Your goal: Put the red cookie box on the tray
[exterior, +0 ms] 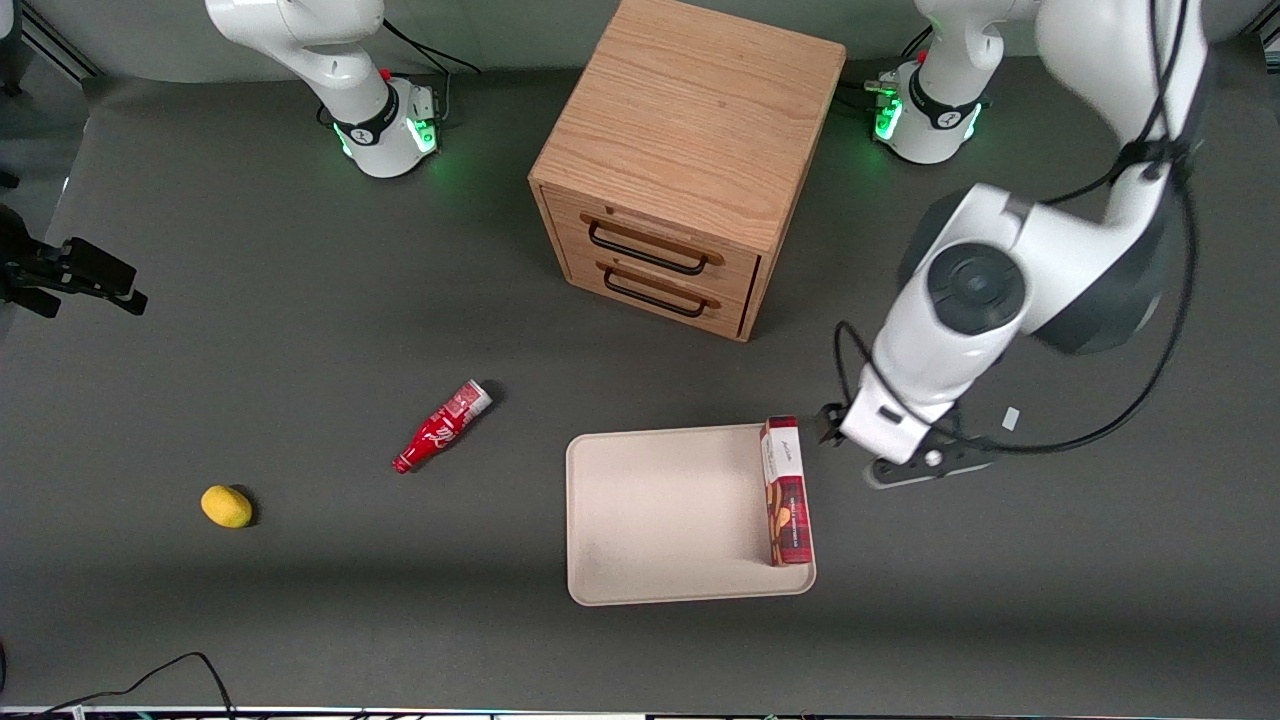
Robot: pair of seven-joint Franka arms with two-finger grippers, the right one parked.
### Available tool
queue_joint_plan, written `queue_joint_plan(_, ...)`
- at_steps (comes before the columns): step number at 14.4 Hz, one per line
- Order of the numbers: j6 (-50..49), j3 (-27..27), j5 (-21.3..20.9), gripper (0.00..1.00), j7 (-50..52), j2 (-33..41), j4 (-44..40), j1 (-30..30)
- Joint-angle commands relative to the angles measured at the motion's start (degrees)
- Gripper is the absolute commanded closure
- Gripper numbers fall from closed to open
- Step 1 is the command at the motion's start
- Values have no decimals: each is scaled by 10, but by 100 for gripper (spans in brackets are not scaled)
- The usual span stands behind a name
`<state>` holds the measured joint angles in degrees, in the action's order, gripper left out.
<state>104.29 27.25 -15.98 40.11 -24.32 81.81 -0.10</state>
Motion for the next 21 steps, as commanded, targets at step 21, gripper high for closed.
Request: queue_joint_plan(21,-311,-285,165,0,-430,312,64,0)
